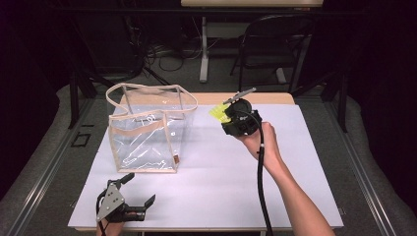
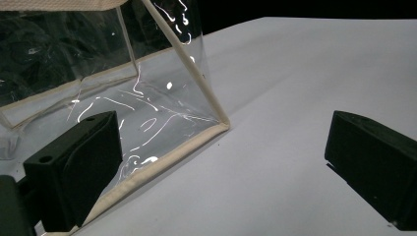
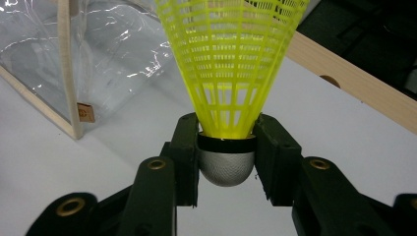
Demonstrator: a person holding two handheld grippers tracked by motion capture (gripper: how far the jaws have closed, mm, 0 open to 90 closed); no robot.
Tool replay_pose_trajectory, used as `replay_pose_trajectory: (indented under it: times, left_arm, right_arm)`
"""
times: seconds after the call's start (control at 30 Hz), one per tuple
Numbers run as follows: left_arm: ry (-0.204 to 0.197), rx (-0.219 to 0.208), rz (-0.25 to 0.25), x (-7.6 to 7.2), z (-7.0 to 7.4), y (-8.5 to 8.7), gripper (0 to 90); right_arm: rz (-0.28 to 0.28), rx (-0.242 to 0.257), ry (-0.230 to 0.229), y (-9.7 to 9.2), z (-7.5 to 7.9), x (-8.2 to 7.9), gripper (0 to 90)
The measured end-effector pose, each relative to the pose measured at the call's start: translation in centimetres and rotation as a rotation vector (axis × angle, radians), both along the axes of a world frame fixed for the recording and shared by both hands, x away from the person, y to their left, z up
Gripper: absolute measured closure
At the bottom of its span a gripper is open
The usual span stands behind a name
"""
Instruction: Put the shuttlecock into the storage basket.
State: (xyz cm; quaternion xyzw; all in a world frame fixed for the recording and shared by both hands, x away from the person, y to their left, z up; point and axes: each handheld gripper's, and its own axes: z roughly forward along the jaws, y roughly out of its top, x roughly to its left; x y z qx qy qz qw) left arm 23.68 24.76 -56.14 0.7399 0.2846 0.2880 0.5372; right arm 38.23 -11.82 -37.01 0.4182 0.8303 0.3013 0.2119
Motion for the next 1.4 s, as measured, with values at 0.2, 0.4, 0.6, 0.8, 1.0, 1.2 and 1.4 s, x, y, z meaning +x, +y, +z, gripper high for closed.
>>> replay_pose_trajectory:
  times: [0.2, 0.4, 0.6, 0.8, 1.0, 1.2, 1.4]
  left_arm:
    - [0.000, -0.001, 0.000, 0.0, 0.0, 0.0, 1.0]
    - [-0.001, 0.001, -0.001, 0.0, 0.0, 0.0, 1.0]
    - [0.000, -0.001, -0.001, 0.0, 0.0, 0.0, 1.0]
    - [-0.001, -0.004, -0.002, 0.0, 0.0, 0.1, 1.0]
    - [0.000, -0.001, -0.003, 0.0, 0.0, 0.0, 1.0]
    - [-0.002, -0.002, -0.003, 0.0, 0.0, 0.1, 1.0]
    - [-0.001, -0.003, -0.004, 0.0, 0.0, 0.1, 0.9]
  right_arm:
    - [-0.001, 0.000, -0.002, -0.1, 0.1, 0.1, 64.1]
    - [0.005, -0.002, -0.009, 0.1, 0.5, 0.3, 64.1]
    - [0.010, -0.002, -0.016, 0.4, 0.7, 0.4, 64.1]
    - [0.016, -0.003, -0.022, 0.7, 1.1, 0.6, 64.1]
    - [0.023, -0.005, -0.028, 1.0, 1.4, 0.8, 64.1]
    - [0.032, -0.004, -0.035, 1.5, 1.8, 0.9, 64.1]
    - [0.043, -0.007, -0.041, 1.9, 2.1, 1.1, 64.1]
